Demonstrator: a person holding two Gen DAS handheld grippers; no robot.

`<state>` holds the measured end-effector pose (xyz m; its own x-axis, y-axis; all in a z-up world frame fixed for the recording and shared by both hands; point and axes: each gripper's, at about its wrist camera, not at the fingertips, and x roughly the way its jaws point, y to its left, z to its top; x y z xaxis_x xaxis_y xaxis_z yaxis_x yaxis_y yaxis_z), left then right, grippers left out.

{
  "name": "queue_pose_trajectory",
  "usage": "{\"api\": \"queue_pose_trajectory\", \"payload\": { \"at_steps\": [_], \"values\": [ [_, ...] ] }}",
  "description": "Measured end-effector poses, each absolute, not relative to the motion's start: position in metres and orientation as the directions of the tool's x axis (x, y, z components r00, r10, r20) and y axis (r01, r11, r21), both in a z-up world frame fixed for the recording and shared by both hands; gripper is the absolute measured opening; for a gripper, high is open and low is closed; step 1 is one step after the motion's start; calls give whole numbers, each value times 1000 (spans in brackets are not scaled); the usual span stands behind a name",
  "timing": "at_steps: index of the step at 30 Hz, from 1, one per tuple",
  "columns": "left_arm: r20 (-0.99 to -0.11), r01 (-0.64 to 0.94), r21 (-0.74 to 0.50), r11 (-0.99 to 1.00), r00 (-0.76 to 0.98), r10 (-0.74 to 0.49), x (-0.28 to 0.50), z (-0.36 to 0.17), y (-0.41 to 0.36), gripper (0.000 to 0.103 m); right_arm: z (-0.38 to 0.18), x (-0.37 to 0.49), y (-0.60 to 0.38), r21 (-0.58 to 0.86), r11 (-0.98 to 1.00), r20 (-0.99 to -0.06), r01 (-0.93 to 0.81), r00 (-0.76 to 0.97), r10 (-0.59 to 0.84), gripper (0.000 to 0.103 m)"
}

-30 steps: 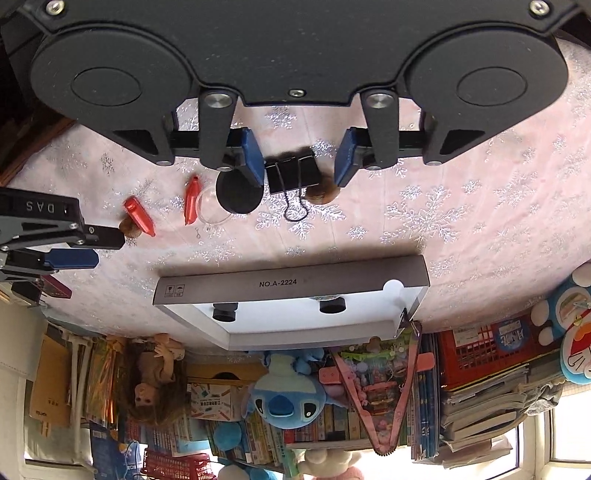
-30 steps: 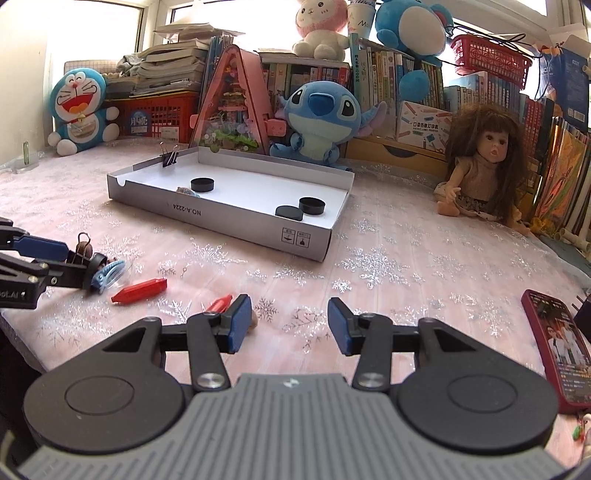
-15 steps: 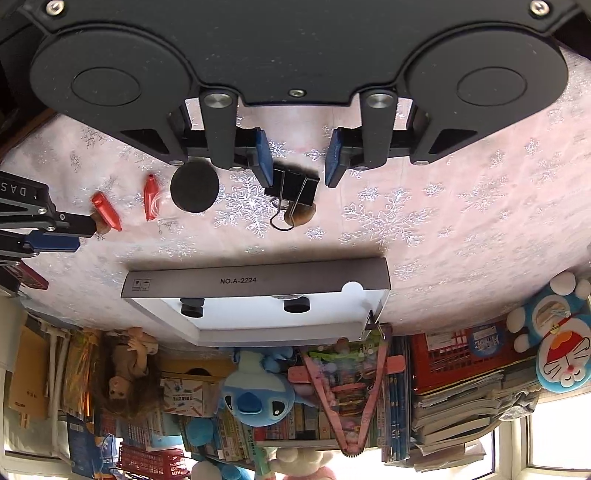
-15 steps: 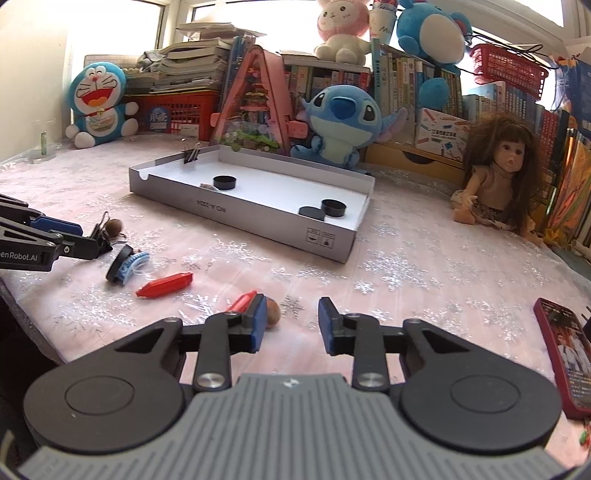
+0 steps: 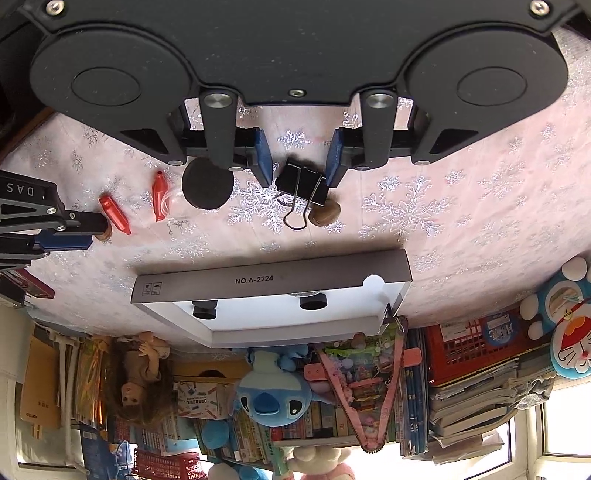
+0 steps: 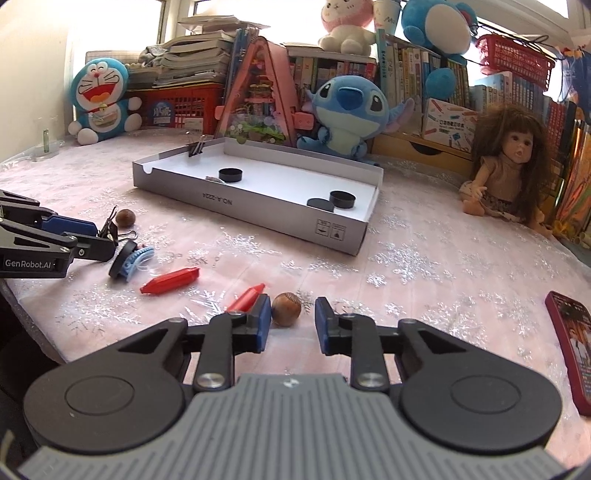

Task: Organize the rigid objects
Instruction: 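Move the left gripper toward the binder clip while the right gripper approaches a brown nut, then grasp the black binder clip with the left gripper while the right gripper grasps the brown nut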

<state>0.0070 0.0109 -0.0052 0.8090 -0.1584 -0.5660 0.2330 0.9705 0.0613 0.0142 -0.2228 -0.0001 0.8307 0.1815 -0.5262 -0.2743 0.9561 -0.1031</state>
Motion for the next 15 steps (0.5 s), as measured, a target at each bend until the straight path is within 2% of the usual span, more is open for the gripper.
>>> {"api": "queue_pose_trajectory", "payload": {
  "at_steps": [9,11,15],
  "values": [
    [-545,249,92,964,823,-160,12,-11,6,32,-4,18,-217,-98,953,-535,-288,822,194,32],
    [-542,243,95,965,826,-154,14,-12,6,36,-4,18,-218,-99,954,-532,-285,825,191,36],
    [-538,246,93,965,828,-159,16,-13,5,36,-5,18,-218,-106,955,-526,-279,830,184,39]
  ]
}}
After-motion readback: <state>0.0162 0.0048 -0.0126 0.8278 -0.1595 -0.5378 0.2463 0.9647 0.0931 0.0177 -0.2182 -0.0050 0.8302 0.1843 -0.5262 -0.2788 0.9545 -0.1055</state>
